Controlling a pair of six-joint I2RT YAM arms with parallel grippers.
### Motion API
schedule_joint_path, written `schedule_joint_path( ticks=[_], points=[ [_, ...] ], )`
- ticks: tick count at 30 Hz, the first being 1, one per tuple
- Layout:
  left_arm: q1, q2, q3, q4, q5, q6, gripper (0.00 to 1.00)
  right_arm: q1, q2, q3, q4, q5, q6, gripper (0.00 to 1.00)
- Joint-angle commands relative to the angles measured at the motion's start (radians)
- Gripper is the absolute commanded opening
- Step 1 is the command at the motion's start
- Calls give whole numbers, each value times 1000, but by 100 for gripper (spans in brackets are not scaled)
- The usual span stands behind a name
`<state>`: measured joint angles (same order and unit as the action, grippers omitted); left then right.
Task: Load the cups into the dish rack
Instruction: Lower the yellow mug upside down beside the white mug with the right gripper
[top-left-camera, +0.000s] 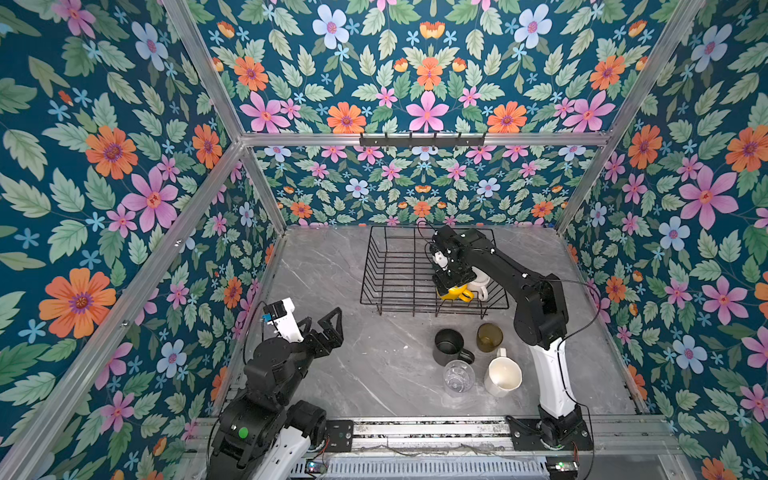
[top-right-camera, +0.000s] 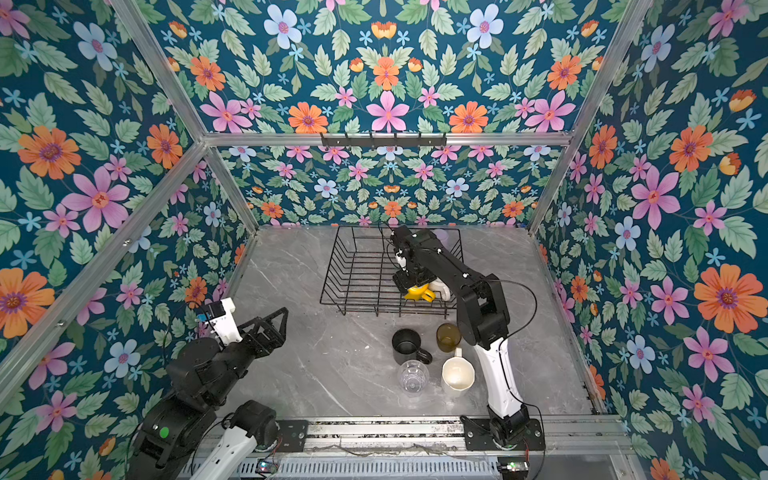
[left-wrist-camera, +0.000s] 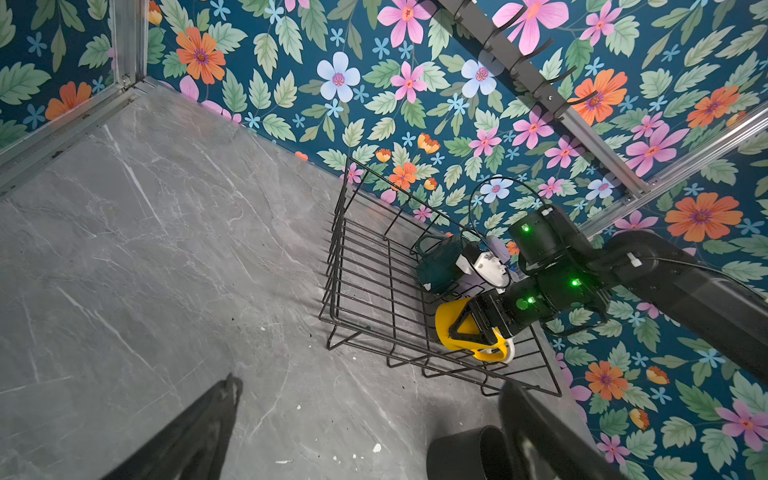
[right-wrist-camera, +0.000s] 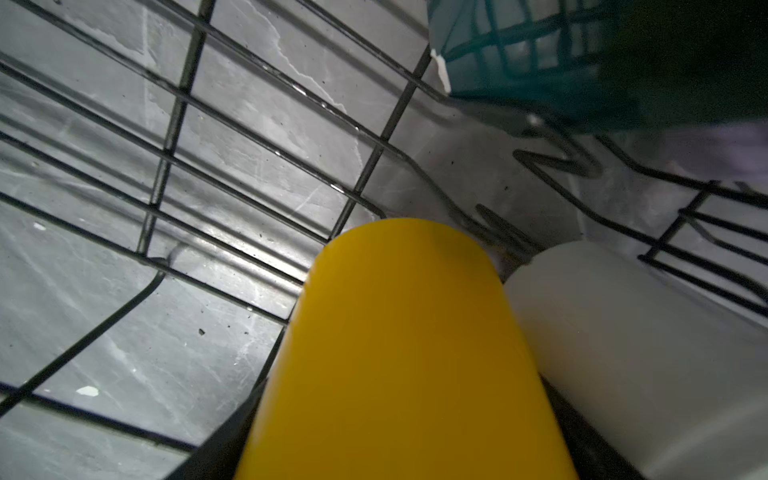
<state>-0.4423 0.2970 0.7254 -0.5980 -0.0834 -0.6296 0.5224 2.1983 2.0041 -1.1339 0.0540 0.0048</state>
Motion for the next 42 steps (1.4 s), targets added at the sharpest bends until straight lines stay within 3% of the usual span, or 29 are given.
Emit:
schedule_joint_path(
  ticks=[1,5,10,21,35,42],
  points=[
    [0,1,2,5,-12,6,100,1,-3,9,-17,-8,11,41],
    [1,-2,2,1,-13,4,100,0,-7,6,-13,-22,11,63],
    [0,-7,0,-3,-16,1,100,1,-16,-2,-8,-28,11,72],
    [1,-18,-1,-11,-24,-2,100,0,-24,-15,-7,-33,11,85],
    [1,-27,-4,-14,-29,-7,100,0,-37,-14,-5,-38,12,89],
    [0,-33,-7,-13,-33,-8,100,0,-121,-26,8,-56,28,89]
  ],
)
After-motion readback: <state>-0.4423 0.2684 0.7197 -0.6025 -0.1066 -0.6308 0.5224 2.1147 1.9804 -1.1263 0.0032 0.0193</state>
